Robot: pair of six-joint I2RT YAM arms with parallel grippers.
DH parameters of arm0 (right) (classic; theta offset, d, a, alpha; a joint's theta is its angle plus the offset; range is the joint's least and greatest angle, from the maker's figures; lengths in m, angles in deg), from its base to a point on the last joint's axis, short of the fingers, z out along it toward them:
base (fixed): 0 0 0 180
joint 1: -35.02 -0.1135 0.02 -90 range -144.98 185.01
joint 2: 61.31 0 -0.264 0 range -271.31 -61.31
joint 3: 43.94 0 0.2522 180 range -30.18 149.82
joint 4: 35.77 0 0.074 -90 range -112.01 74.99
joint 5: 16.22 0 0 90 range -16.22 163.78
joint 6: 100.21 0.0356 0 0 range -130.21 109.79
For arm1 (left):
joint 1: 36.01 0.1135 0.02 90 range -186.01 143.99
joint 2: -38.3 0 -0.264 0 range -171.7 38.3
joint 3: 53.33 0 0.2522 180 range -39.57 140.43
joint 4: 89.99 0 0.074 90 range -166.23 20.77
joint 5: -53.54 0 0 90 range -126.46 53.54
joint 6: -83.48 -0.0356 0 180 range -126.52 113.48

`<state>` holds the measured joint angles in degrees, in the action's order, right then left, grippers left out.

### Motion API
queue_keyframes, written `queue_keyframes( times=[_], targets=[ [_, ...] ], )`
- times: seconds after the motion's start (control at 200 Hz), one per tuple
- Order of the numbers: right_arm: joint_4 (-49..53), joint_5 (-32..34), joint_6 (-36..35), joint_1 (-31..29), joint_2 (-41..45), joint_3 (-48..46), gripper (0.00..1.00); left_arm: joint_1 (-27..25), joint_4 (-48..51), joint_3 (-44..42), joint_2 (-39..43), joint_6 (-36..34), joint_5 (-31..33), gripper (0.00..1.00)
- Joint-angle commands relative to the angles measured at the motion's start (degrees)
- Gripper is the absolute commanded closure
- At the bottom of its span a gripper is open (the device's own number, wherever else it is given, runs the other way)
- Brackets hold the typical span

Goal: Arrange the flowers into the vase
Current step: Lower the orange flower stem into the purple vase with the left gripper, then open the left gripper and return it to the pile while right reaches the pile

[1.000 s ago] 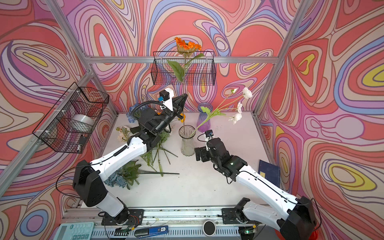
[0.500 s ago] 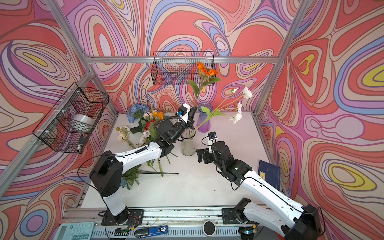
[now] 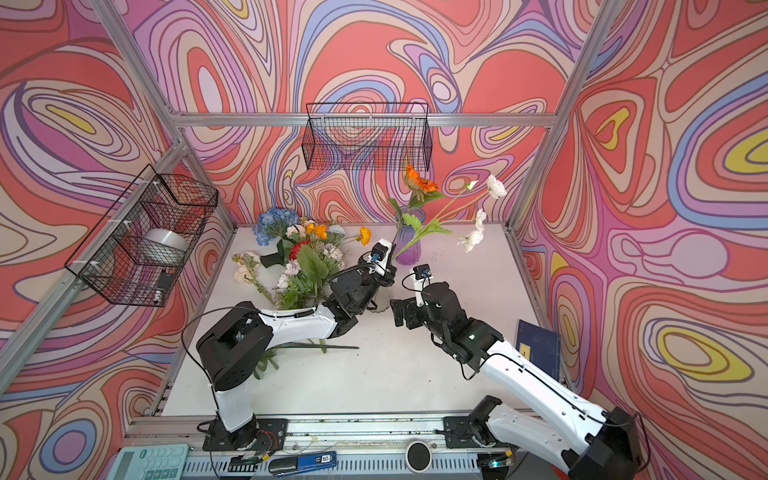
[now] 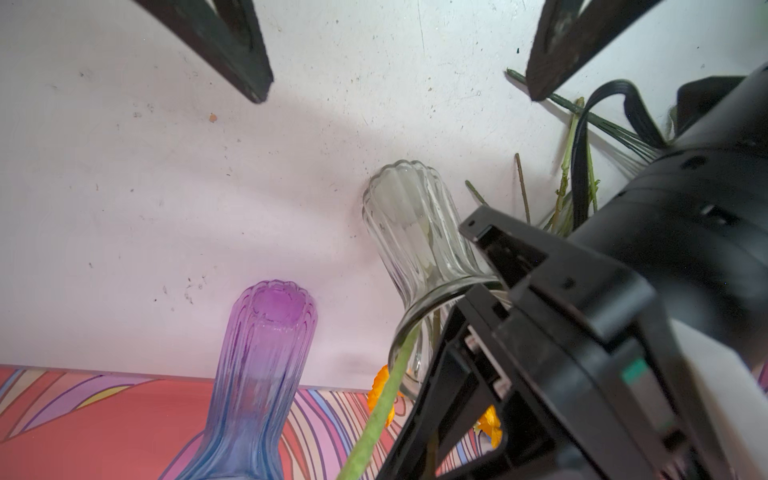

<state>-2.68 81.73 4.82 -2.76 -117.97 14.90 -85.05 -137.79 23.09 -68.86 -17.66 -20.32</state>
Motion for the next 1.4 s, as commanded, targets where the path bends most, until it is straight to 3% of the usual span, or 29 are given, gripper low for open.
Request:
queue_keyframes(
  times=[0.0, 0.11, 0.245, 0.28, 0.295, 0.431, 0.596, 0.726, 0.936, 1.132, 1.392],
  targets=[
    [0.8, -2.2, -0.8, 0.4, -0.2, 1.9, 0.02, -0.7, -2.7, -1.3, 1.2, 1.3, 3.2, 0.71],
    [1.3, -4.1, -1.8, 0.4, -0.6, 2.9, 0.02, -0.8, -0.7, -2.9, 3.7, 3.0, 3.5, 0.36],
    [2.0, -6.9, -3.6, 0.4, -2.2, 4.5, 0.02, -0.9, 7.1, -4.8, 9.0, 6.9, 0.7, 0.15],
    [2.2, -8.0, -4.0, 0.4, -2.7, 5.0, 0.04, -0.8, 10.3, -5.2, 10.7, 8.0, -0.2, 0.02],
    [2.2, -8.5, -4.2, 0.3, -3.0, 5.2, 0.05, -0.9, 11.8, -5.3, 11.5, 8.6, -0.7, 0.0],
    [2.7, -15.2, -5.4, 0.3, -5.4, 7.1, 0.14, -0.8, 23.9, -7.1, 18.6, 13.2, -3.7, 0.0],
    [2.7, -21.0, -6.0, -0.9, -7.9, 9.1, 0.25, -0.6, 31.4, -12.4, 27.2, 17.2, -3.9, 0.0],
    [2.3, -18.4, -7.1, -5.9, -8.8, 8.8, 0.3, 1.6, 37.8, -14.5, 33.2, 20.8, -5.5, 0.0],
    [3.5, -14.3, -9.1, -14.9, -17.3, 13.4, 0.33, 10.4, 40.3, -21.4, 41.6, 32.5, -9.1, 0.0],
    [2.2, -13.3, -11.2, -20.4, -27.2, 18.8, 0.34, 15.7, 42.6, -27.6, 48.3, 39.1, -5.4, 0.0],
    [4.9, -10.5, -17.4, -25.4, -41.3, 29.7, 0.35, 28.2, 51.1, -37.4, 59.3, 52.3, -4.1, 0.0]
  ],
)
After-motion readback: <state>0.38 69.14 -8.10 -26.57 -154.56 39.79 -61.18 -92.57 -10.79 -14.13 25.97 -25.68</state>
